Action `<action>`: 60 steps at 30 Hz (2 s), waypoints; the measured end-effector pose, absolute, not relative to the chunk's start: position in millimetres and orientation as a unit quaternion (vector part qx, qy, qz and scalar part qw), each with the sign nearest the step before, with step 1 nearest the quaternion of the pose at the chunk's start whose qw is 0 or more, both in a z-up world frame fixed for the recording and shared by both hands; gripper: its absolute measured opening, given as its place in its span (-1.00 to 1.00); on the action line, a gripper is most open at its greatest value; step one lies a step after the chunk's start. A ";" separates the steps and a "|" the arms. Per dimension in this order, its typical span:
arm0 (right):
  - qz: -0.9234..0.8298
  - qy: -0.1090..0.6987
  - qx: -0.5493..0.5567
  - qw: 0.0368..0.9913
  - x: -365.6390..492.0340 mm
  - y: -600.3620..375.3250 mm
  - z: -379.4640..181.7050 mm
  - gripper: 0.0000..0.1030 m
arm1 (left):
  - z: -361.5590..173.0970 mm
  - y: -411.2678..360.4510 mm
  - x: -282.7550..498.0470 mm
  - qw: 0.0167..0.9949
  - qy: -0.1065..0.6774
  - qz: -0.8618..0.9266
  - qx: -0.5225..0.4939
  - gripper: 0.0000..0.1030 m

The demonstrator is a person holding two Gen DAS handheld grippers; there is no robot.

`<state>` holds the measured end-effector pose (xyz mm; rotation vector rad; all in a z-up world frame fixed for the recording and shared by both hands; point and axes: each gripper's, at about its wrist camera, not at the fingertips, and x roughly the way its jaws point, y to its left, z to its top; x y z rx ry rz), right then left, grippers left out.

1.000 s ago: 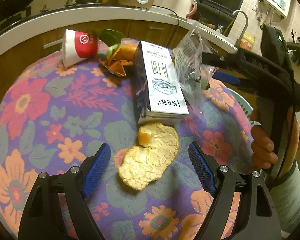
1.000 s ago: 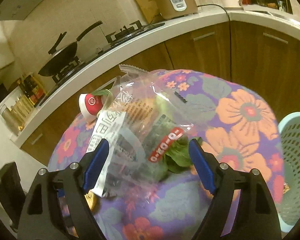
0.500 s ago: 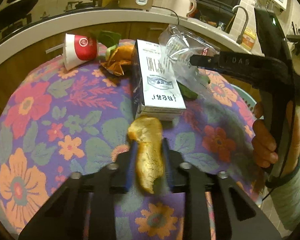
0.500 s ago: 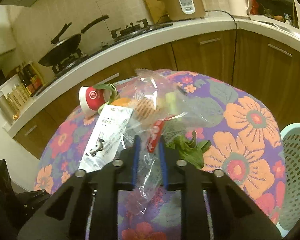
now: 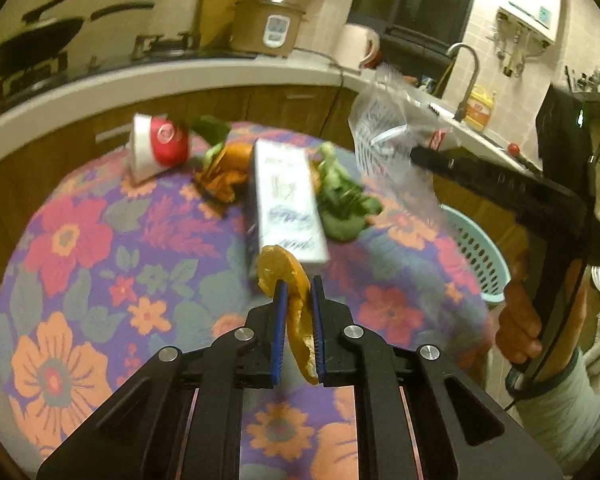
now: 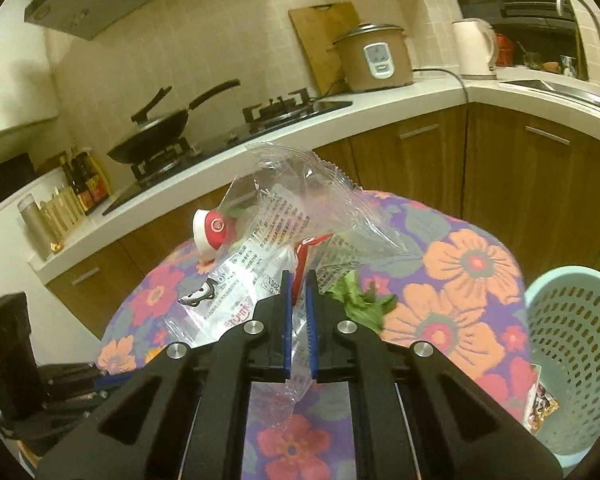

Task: Collect trash
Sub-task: 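Carry the bag and peel over the blue basket and release both, then grasp the white milk carton with the left tool while the right tool grasps the bok choy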

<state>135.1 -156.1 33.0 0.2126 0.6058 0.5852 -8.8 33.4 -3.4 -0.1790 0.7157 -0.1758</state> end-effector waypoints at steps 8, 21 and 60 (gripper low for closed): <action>0.224 0.289 0.121 0.923 125.0 -234.9 22.8 -0.92 | 37.0 -25.4 21.3 0.935 0.330 -0.124 -0.036 -0.81; 0.104 0.310 0.155 0.932 128.4 -365.2 -29.4 -0.92 | 44.4 -151.5 100.5 0.918 0.341 -0.198 0.038 -0.81; 0.049 0.394 0.173 0.901 132.6 -396.5 -80.0 -0.17 | 34.4 -178.4 114.7 0.891 0.356 -0.278 0.041 -0.01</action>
